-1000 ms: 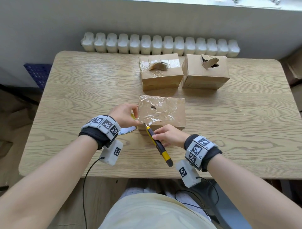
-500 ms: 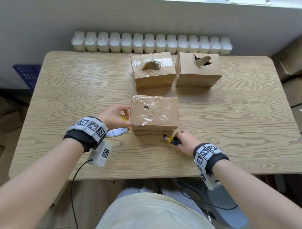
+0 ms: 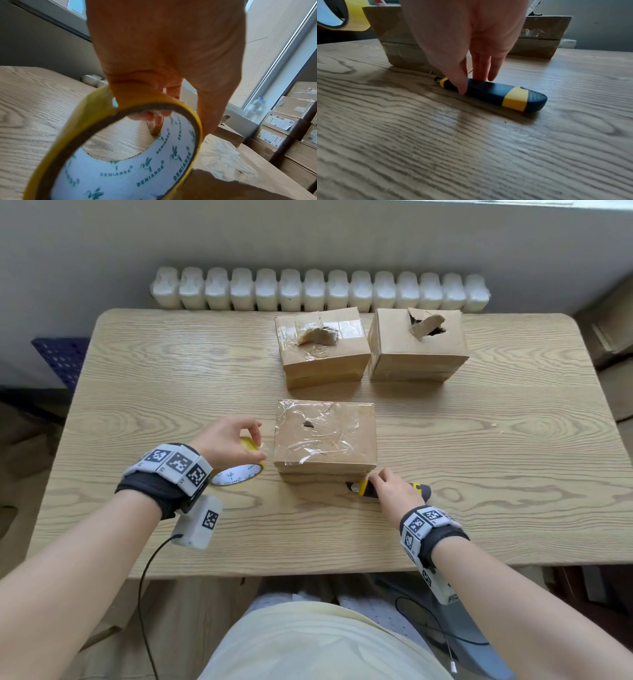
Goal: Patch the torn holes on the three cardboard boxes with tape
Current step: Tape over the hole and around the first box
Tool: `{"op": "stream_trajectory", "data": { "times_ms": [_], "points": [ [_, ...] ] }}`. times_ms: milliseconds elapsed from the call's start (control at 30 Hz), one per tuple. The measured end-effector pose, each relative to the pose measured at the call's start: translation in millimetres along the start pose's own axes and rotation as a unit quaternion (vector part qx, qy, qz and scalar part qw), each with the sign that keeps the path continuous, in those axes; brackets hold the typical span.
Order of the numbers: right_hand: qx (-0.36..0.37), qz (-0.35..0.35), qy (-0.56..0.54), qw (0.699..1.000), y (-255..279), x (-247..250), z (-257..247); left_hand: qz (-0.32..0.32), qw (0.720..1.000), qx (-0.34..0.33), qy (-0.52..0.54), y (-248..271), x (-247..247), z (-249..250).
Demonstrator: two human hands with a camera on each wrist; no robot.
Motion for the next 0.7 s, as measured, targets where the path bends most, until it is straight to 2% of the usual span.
{"op": "stream_trajectory", "data": {
  "times_ms": [67, 133, 200, 233, 300, 367, 467, 533, 700],
  "points": [
    [0.021, 0.021, 0.007, 1.0, 5, 4, -8, 0.002, 1.0, -0.003, 0.003, 0, 3, 0],
    [0.124, 0.123, 0.017, 0.985, 13, 15, -28, 0.002, 1.0, -0.004, 0.005, -1, 5, 0],
    [0.251, 0.26, 0.05, 0.931, 21, 23, -53, 0.001, 1.0, -0.005, 0.012, -2, 8, 0],
    [0.286, 0.299, 0.058, 0.908, 21, 27, -65, 0.001, 1.0, -0.005, 0.016, -2, 9, 0],
    [0.28, 0.301, 0.065, 0.909, 10, 31, -86, 0.0, 1.0, -0.009, 0.016, -4, 12, -1],
    [0.239, 0.256, 0.04, 0.936, -5, 35, -97, 0.002, 1.0, -0.01, 0.014, -3, 15, -1],
    [0.232, 0.186, 0.003, 0.955, -18, 35, -106, 0.006, 1.0, -0.014, 0.021, -4, 20, -2],
    [0.24, 0.159, 0.008, 0.958, -24, 34, -104, 0.001, 0.999, -0.022, 0.03, -5, 24, -2],
    [0.294, 0.165, 0.044, 0.94, -28, 40, -91, -0.001, 0.999, -0.033, 0.039, -9, 31, 2]
  ]
}}
Point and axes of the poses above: each hand's wrist, its own y-axis away from the middle knuckle, its own x-axis out of the back of the hand, z = x × y, the point moved 4 cm from there along -y, towards the middle knuckle, and after that the axes turned 3 degrees about -z, right-handed, at the moved point
